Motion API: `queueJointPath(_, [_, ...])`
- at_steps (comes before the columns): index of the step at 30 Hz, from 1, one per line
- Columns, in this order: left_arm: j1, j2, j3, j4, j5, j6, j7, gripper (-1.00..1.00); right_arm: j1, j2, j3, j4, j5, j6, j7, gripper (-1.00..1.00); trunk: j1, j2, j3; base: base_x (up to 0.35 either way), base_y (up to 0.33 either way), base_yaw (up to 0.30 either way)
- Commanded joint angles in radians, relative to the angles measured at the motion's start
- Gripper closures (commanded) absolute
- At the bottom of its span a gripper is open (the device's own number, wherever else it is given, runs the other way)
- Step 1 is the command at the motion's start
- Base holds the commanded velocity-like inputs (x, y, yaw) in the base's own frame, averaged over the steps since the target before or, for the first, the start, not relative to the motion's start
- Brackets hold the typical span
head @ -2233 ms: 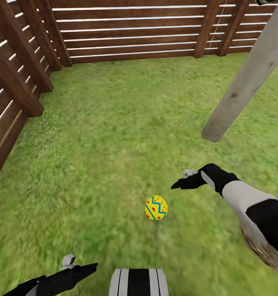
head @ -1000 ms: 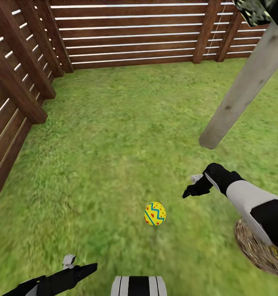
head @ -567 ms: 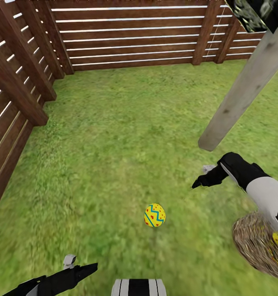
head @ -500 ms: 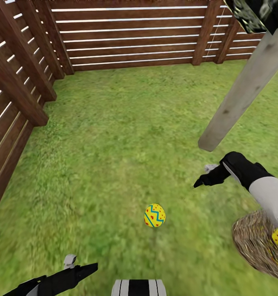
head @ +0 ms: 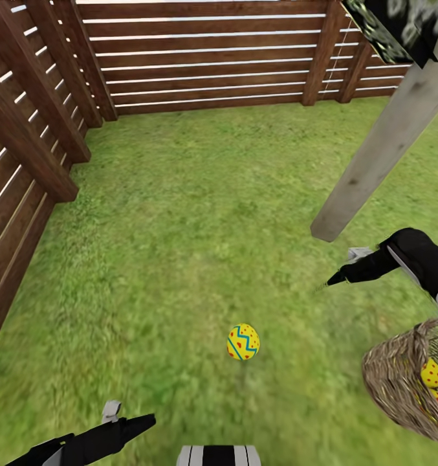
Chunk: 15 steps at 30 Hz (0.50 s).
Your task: Take the three Easter eggs out of the wicker basket on the lawn in the garden, then place them on the lawn next to a single tree (choose any tree) so that all three eggs are next to the same tree and none are left in the basket.
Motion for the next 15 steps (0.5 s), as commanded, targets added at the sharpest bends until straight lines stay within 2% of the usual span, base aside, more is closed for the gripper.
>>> queueJointPath(1, [0.000,0.000,-0.009,-0.001,0.008,0.003,-0.002,-1.00,-0.001,-0.010,0.006,-0.008,-0.010,0.006,0.005,-1.00,-0.004,0.007,0.003,0.000,0.000,0.000])
queueJointPath(5, [0.000,0.000,-0.009,-0.001,0.008,0.003,-0.002,-1.00,-0.001,-0.062,0.005,-0.056,-0.010,0.006,0.044,-1.00,-0.019,0.035,0.015,0.000,0.000,0.000])
queueJointPath(8, [0.000,0.000,-0.009,-0.001,0.008,0.003,-0.001,-1.00,-0.001,-0.117,0.005,-0.105,-0.010,0.007,0.070,-1.00,-0.031,0.056,0.024,0.000,0.000,0.000])
queueJointPath(15, [0.000,0.000,-0.009,-0.001,0.008,0.003,-0.001,-1.00,-0.001,-0.212,0.007,-0.140,-0.010,0.005,0.109,-1.00,-0.058,0.105,0.046,0.000,0.000,0.000])
